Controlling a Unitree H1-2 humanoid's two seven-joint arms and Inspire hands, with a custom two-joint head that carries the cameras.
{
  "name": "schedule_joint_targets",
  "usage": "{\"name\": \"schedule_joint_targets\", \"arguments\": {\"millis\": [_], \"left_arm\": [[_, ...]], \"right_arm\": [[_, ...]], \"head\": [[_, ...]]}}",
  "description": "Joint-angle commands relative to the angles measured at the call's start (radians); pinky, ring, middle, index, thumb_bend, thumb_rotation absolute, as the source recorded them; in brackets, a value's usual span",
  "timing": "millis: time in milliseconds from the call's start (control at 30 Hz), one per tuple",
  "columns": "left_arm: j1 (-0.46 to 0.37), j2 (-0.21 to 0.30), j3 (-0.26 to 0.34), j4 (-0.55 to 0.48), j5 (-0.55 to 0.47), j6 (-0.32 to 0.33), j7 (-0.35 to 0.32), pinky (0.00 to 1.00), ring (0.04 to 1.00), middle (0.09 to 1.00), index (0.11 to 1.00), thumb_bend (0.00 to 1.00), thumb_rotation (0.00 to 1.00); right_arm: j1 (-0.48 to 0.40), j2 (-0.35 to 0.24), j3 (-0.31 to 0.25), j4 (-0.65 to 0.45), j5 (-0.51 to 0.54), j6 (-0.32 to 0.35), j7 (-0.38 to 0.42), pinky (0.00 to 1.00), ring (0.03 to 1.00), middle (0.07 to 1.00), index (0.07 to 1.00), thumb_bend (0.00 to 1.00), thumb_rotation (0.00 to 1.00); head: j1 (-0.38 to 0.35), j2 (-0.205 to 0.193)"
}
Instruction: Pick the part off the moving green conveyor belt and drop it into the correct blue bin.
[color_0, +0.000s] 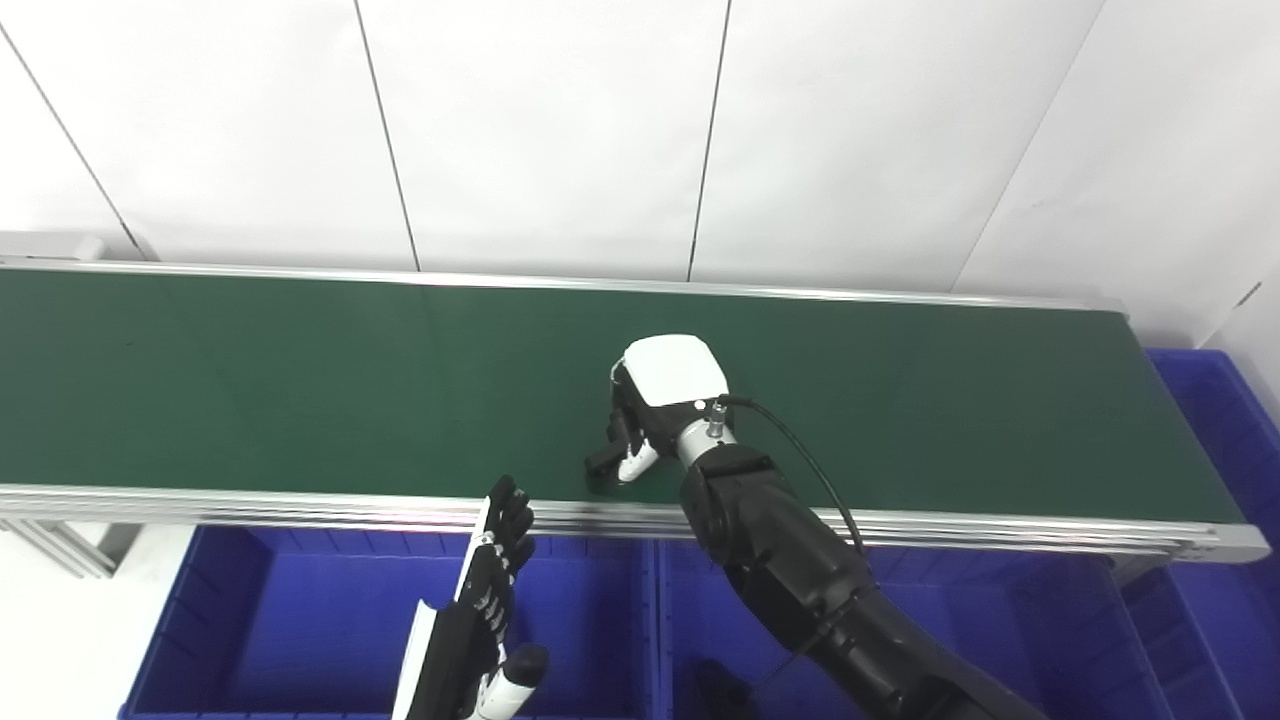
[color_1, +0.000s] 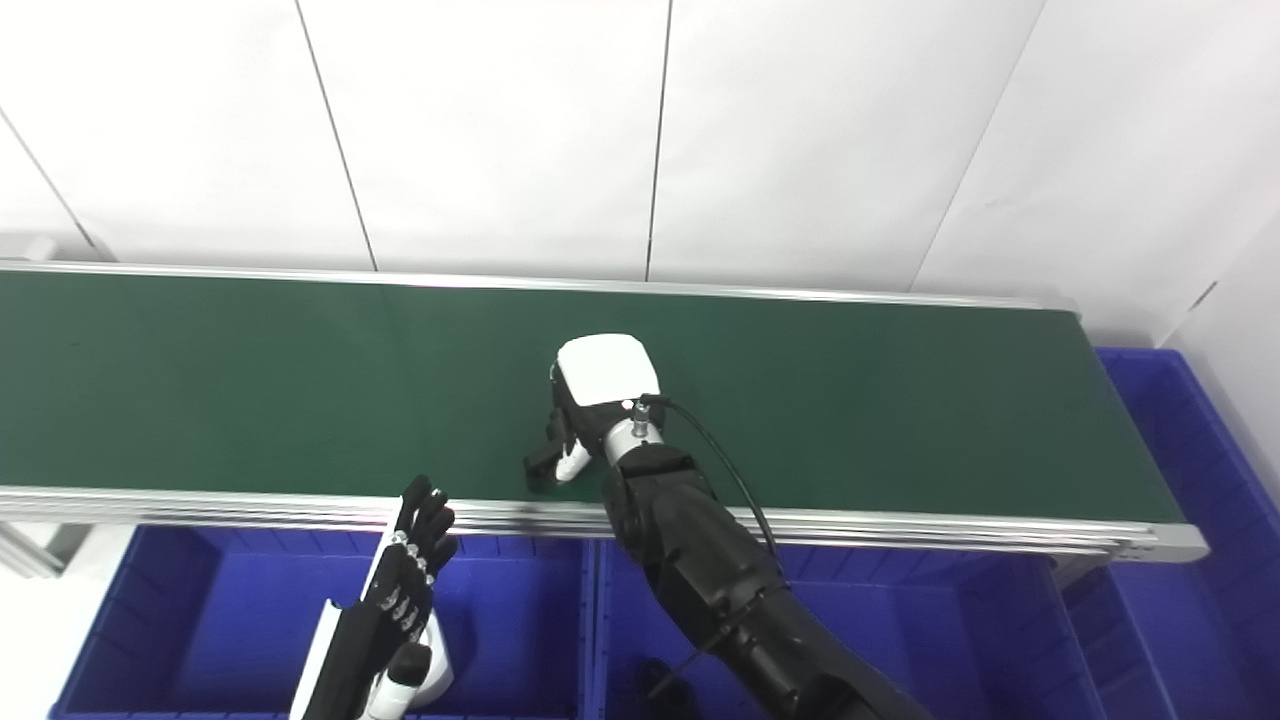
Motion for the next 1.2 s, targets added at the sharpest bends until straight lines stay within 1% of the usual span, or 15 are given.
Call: {"name": "schedule_joint_targets", "arguments": {"millis": [0, 67, 167, 333, 467, 500, 567, 633, 700, 733, 767, 833, 1033, 1100, 1167], "left_arm": [[0.010, -0.050, -0.039, -0.031, -0.004, -0.007, 0.007, 0.97, 0.986, 0.991, 1.000, 0.86, 0.84], [0.009, -0.052, -0.041, -0.029, -0.007, -0.007, 0.008, 0.97, 0.990, 0.994, 1.000, 0.87, 0.84], [0.005, -0.054, -0.040, -0.022, -0.001, -0.009, 0.012, 0.98, 0.990, 0.994, 1.000, 0.86, 0.85], [0.001, -0.055, -0.041, -0.020, 0.017, -0.009, 0.019, 0.97, 0.988, 0.994, 1.000, 0.87, 0.86], [0.000, -0.057, -0.044, -0.023, 0.008, -0.004, 0.018, 0.97, 0.991, 0.996, 1.000, 0.87, 0.86], [0.000, -0.058, -0.044, -0.023, 0.007, -0.005, 0.018, 0.98, 0.993, 0.997, 1.000, 0.87, 0.86], [-0.001, -0.058, -0.044, -0.021, 0.006, -0.008, 0.018, 0.98, 0.995, 0.996, 1.000, 0.87, 0.86], [-0.003, -0.057, -0.042, -0.016, 0.004, -0.010, 0.018, 0.99, 0.996, 0.996, 1.000, 0.87, 0.87], [-0.006, -0.056, -0.040, -0.015, -0.004, -0.008, 0.017, 0.99, 0.996, 0.994, 1.000, 0.87, 0.87], [-0.007, -0.056, -0.039, -0.015, -0.009, -0.005, 0.016, 0.99, 0.997, 0.996, 1.000, 0.87, 0.87], [-0.009, -0.054, -0.037, -0.013, -0.015, -0.004, 0.015, 0.99, 0.999, 0.998, 1.000, 0.87, 0.87], [-0.016, -0.051, -0.034, -0.008, -0.034, -0.005, 0.011, 1.00, 1.000, 1.000, 1.000, 0.86, 0.87], [-0.037, -0.033, -0.019, -0.001, -0.085, 0.001, -0.002, 1.00, 1.000, 1.000, 1.000, 0.84, 0.85], [-0.044, -0.026, -0.012, 0.000, -0.102, 0.004, -0.006, 1.00, 1.000, 1.000, 1.000, 0.82, 0.85], [-0.050, -0.022, -0.004, 0.002, -0.120, 0.004, -0.008, 1.00, 1.000, 1.000, 1.000, 0.80, 0.84]], "right_arm": [[0.015, -0.020, -0.007, 0.005, -0.002, 0.038, 0.024, 0.14, 0.229, 0.470, 0.483, 0.53, 0.00], [0.017, -0.025, -0.006, 0.002, -0.005, 0.038, 0.036, 0.17, 0.255, 0.471, 0.485, 0.53, 0.00], [0.025, -0.028, -0.022, 0.004, 0.014, 0.027, 0.025, 0.18, 0.275, 0.473, 0.486, 0.53, 0.00], [0.036, -0.030, -0.033, 0.007, 0.029, 0.016, 0.003, 0.19, 0.276, 0.473, 0.487, 0.53, 0.00], [0.046, -0.033, -0.041, 0.002, 0.041, 0.006, -0.014, 0.20, 0.284, 0.474, 0.488, 0.53, 0.00], [0.053, -0.036, -0.048, -0.006, 0.050, -0.009, -0.033, 0.20, 0.283, 0.474, 0.488, 0.53, 0.00], [0.066, -0.043, -0.062, -0.025, 0.072, -0.050, -0.074, 0.18, 0.269, 0.414, 0.519, 0.52, 0.00], [0.079, -0.050, -0.077, -0.053, 0.092, -0.095, -0.124, 0.18, 0.263, 0.407, 0.520, 0.52, 0.00], [0.097, -0.060, -0.098, -0.116, 0.110, -0.136, -0.168, 0.16, 0.236, 0.396, 0.513, 0.52, 0.00], [0.107, -0.067, -0.107, -0.159, 0.117, -0.147, -0.175, 0.16, 0.224, 0.440, 0.495, 0.52, 0.00], [0.113, -0.072, -0.113, -0.193, 0.121, -0.152, -0.175, 0.16, 0.223, 0.455, 0.489, 0.52, 0.00], [0.127, -0.087, -0.126, -0.278, 0.124, -0.145, -0.160, 0.19, 0.249, 0.469, 0.486, 0.52, 0.00], [0.190, -0.125, -0.188, -0.522, 0.123, -0.142, -0.147, 0.20, 0.273, 0.474, 0.487, 0.52, 0.00], [0.234, -0.144, -0.211, -0.615, 0.123, -0.147, -0.144, 0.18, 0.233, 0.471, 0.485, 0.52, 0.00], [0.274, -0.154, -0.229, -0.676, 0.128, -0.153, -0.146, 0.16, 0.219, 0.470, 0.485, 0.52, 0.00]], "head": [[0.001, 0.001], [0.003, 0.000], [0.006, -0.003], [0.005, -0.004], [0.003, -0.005], [0.003, -0.005], [0.003, -0.005], [-0.017, -0.009], [-0.030, -0.011], [-0.035, -0.012], [-0.045, -0.016], [-0.053, -0.020], [-0.085, -0.027], [-0.094, -0.034], [-0.101, -0.038]]}}
